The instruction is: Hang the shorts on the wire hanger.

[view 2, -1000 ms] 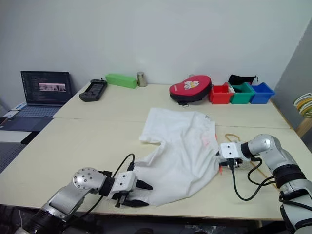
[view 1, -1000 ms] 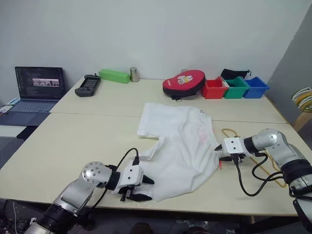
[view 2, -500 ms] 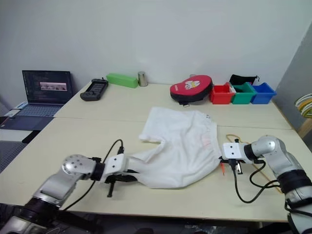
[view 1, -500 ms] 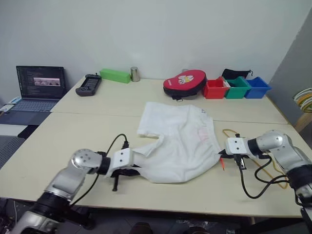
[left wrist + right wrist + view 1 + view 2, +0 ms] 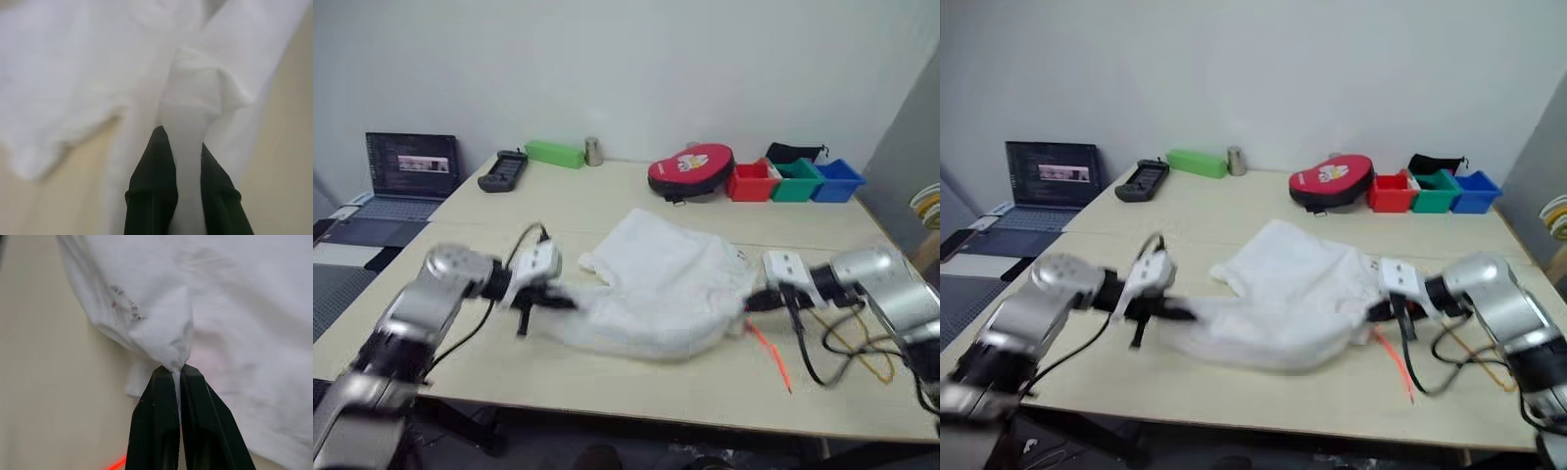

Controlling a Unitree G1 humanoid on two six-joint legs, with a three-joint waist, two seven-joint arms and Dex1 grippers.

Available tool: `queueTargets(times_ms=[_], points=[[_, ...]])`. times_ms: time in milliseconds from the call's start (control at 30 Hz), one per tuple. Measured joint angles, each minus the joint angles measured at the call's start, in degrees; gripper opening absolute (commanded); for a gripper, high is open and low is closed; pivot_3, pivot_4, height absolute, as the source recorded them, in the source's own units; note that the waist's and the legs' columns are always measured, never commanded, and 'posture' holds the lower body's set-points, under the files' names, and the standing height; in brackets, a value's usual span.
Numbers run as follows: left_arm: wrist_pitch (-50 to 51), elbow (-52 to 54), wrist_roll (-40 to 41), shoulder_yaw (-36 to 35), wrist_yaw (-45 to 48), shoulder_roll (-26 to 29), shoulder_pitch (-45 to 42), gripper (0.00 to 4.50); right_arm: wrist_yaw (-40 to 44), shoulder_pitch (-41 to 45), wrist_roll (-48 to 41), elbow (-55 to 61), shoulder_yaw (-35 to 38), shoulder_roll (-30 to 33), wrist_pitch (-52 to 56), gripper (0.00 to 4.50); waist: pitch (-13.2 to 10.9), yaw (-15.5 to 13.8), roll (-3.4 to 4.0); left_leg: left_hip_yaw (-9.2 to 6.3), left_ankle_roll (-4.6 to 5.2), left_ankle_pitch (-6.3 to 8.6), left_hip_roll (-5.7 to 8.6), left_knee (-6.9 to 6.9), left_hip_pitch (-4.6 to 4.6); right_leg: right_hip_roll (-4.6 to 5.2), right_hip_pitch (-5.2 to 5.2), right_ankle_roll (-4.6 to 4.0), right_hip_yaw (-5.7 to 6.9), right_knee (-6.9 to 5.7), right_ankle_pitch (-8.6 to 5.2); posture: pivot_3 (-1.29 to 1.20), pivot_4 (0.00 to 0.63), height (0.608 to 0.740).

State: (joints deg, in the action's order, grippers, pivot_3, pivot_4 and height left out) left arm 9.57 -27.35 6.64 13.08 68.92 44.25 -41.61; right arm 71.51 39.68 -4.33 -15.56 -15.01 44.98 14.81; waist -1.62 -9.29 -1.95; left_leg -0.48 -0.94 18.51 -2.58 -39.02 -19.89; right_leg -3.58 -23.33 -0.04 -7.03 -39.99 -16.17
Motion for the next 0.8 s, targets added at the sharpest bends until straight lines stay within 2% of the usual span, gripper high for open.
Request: queueTargets(times_ms=[33, 67, 100, 133, 167, 200, 233, 300, 367, 433, 500, 600, 667, 733, 767, 800], points=[[-3.4, -7.1, -2.3, 0.1, -6.8, -1.8, -4.8, 0.04, -4.8, 4.3, 1.6, -5.9, 0.1, -2.6, -2.4, 0.0, 0.0, 0.0, -0.06, -0.03, -0.01, 0.0, 0.0, 0.09, -0.09, 0.0, -0.16, -0.04, -0.03, 0.0, 0.03, 0.39, 0.0, 0.74], [-6.2, -18.2, -5.7, -0.1, -17.5, -4.1, -12.2, 0.04, -13.4, 11.3, 4.4, -15.9, 0.6, -6.9, -5.0, 0.0, -0.2, 0.0, -0.24, 0.01, -0.02, 0.0, -0.04, 0.08, -0.2, 0.0, -0.47, -0.09, -0.05, -0.2, 0.02, 0.39, 0.0, 0.74], [-8.8, -24.5, -7.9, -0.5, -25.7, -5.2, -18.8, 0.04, -20.6, 17.4, 6.2, -21.7, 1.0, -9.9, -7.7, 0.0, -0.3, 0.0, -0.45, -0.09, -0.25, -0.13, -0.14, 0.08, -1.03, 0.14, -1.27, -0.2, -0.04, -0.25, 0.22, 0.39, 0.0, 0.74], [-11.9, -28.7, -9.3, -1.3, -32.5, -5.7, -23.7, 0.04, -27.5, 22.4, 7.9, -26.3, 1.4, -12.2, -11.4, 0.0, -0.3, -0.1, -0.56, -0.12, -0.49, -0.26, -0.14, 0.09, -1.43, 0.25, -1.89, -0.19, 0.09, -0.56, 0.2, 0.39, 0.0, 0.74], [-15.1, -31.9, -10.4, -1.9, -38.2, -5.7, -28.0, 0.04, -33.6, 26.5, 9.2, -29.8, 1.9, -13.9, -15.5, 0.0, -0.3, -0.3, -0.56, -0.13, -0.51, -0.27, -0.13, 0.07, -1.61, 0.35, -2.18, -0.19, 0.29, -0.9, 0.17, 0.39, 0.0, 0.74], [-18.3, -34.0, -11.6, -2.7, -44.1, -5.6, -32.1, 0.04, -40.4, 30.1, 11.0, -31.8, 2.1, -14.5, -20.6, 0.0, -0.2, -0.9, -0.61, -0.12, -0.56, -0.3, -0.08, 0.01, -2.07, 0.82, -2.86, -0.21, 1.16, -1.02, 0.16, 0.4, 0.0, 0.74], [-21.8, -35.0, -12.7, -3.3, -49.0, -5.0, -34.7, 0.04, -45.4, 32.4, 12.4, -32.7, 2.5, -14.6, -25.1, 0.0, -0.2, -1.5, -0.6, -0.02, -0.58, -0.31, -0.05, 0.08, -2.04, 1.14, -2.98, -0.23, 1.74, -1.04, 0.14, 0.41, 0.0, 0.74], [-28.1, -36.1, -14.0, -4.3, -55.7, -3.0, -37.4, 0.04, -51.2, 34.3, 14.4, -33.1, 2.6, -14.7, -33.0, 0.0, -0.2, -2.1, -0.6, -0.05, -0.58, -0.3, 0.01, 0.26, -2.02, 1.39, -2.98, -0.3, 2.41, -0.93, 0.1, 0.41, 0.0, 0.74], [-33.4, -36.3, -15.0, -5.1, -58.9, -1.4, -37.4, 0.04, -53.0, 32.6, 15.2, -32.3, 2.6, -14.7, -39.1, 0.0, 0.0, -2.7, -0.54, -0.06, -0.69, -0.23, 0.15, 0.25, -1.85, 1.73, -2.79, -0.35, 3.18, -0.82, 0.08, 0.43, 0.0, 0.74], [-35.6, -36.5, -15.7, -5.1, -58.5, -1.3, -35.7, 0.04, -52.9, 28.7, 15.6, -31.9, 2.4, -15.0, -42.0, 0.0, 0.0, -3.7, -0.49, -0.06, -1.07, 0.01, 0.33, 0.31, -1.9, 1.76, -2.77, -0.37, 3.44, -0.69, 0.06, 0.43, 0.0, 0.74], [-36.1, -36.5, -15.6, -5.1, -53.7, -1.5, -31.1, 0.04, -51.0, 23.2, 15.4, -30.9, 2.2, -15.9, -42.2, 0.0, 0.0, -4.4, -0.47, -0.11, -1.21, -0.01, 0.64, 0.07, -1.85, 1.84, -2.66, -0.35, 3.41, -0.77, 0.11, 0.44, 0.0, 0.74], [-31.7, -33.0, -11.5, -5.6, -38.0, -1.6, -18.3, 0.04, -43.4, 11.9, 13.3, -23.9, 1.8, -15.5, -38.8, 0.0, -0.1, -4.7, -0.21, -0.26, -1.41, -0.14, 0.9, 0.08, -0.88, 1.99, -1.48, -0.2, 3.42, -0.62, 0.22, 0.44, 0.0, 0.74], [-26.6, -25.2, -8.8, -4.7, -26.4, -0.9, -7.0, 0.04, -36.9, 4.5, 11.7, -17.4, 0.9, -13.8, -33.1, 0.0, -0.1, -4.7, -0.12, -0.46, -1.4, -0.13, 0.9, 0.07, -0.59, 1.99, -0.97, -0.17, 3.53, -0.35, 0.24, 0.44, 0.0, 0.74], [-20.7, -16.4, -6.9, -2.7, -17.4, -0.4, 2.8, 0.04, -30.5, -2.4, 11.5, -11.5, -0.9, -10.5, -27.2, 0.0, -0.2, -4.7, -0.14, -0.87, -1.4, -0.12, 0.88, 0.01, -0.81, 2.0, -0.91, -0.13, 3.82, -0.07, 0.26, 0.43, 0.0, 0.74], [-15.4, -7.7, -6.0, -1.9, -12.5, 0.9, 8.6, 0.04, -25.9, -7.1, 11.5, -5.6, -1.9, -8.1, -22.0, 0.0, -0.2, -4.7, -0.16, -1.06, -1.4, -0.12, 0.85, -0.04, -1.02, 2.0, -1.0, -0.13, 4.04, 0.0, 0.27, 0.43, 0.0, 0.74], [-14.8, -6.4, -5.7, -1.7, -11.7, 1.3, 9.5, 0.04, -25.1, -7.9, 11.4, -4.7, -2.1, -7.6, -21.4, 0.0, -0.2, -4.7, -0.17, -1.18, -1.34, -0.09, 0.82, -0.03, -1.03, 2.03, -0.97, -0.13, 4.13, 0.02, 0.26, 0.42, 0.0, 0.74]])
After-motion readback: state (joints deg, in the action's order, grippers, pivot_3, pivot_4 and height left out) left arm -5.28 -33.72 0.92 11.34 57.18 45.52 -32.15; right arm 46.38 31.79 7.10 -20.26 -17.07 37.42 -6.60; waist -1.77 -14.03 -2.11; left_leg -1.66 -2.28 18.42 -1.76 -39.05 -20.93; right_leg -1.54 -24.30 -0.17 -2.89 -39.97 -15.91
